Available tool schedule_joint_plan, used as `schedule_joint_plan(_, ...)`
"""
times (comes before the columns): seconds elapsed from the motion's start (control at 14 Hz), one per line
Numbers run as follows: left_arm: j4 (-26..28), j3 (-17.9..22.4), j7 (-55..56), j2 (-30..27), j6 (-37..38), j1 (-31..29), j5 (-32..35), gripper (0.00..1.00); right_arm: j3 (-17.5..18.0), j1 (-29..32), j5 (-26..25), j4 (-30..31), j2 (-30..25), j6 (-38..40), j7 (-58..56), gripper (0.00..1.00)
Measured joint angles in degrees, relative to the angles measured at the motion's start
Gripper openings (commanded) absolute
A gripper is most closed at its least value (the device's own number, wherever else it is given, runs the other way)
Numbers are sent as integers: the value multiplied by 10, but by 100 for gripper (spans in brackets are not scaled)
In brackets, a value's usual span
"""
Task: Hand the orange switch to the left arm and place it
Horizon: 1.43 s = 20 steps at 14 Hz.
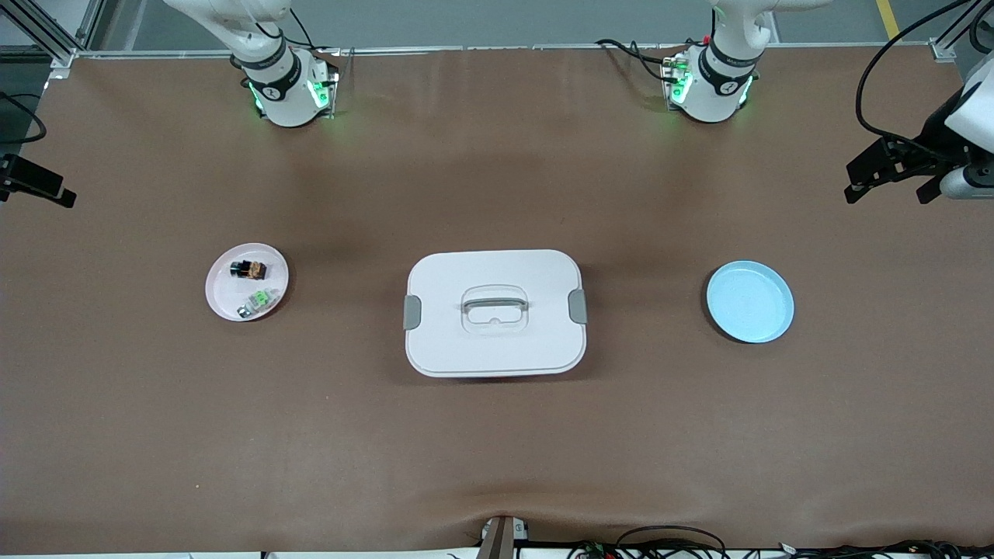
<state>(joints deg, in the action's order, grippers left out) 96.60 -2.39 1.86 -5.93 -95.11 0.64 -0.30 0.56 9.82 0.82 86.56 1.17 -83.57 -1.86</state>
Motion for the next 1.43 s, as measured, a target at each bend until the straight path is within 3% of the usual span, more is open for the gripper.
schedule_joint_plan(0.43,-1,0,0,0,0,0,0,100,-2,0,-17,-1,0,-22,-29,100)
schedule_joint_plan(0.86,-6,-1,0,0,0,1,0,100,-2,0,12,-1,0,-20,-44,100)
schedule_joint_plan(1.43,-14,-3,0,0,0,2,0,100,-6,13,14,-2,-1,-16,-56,100)
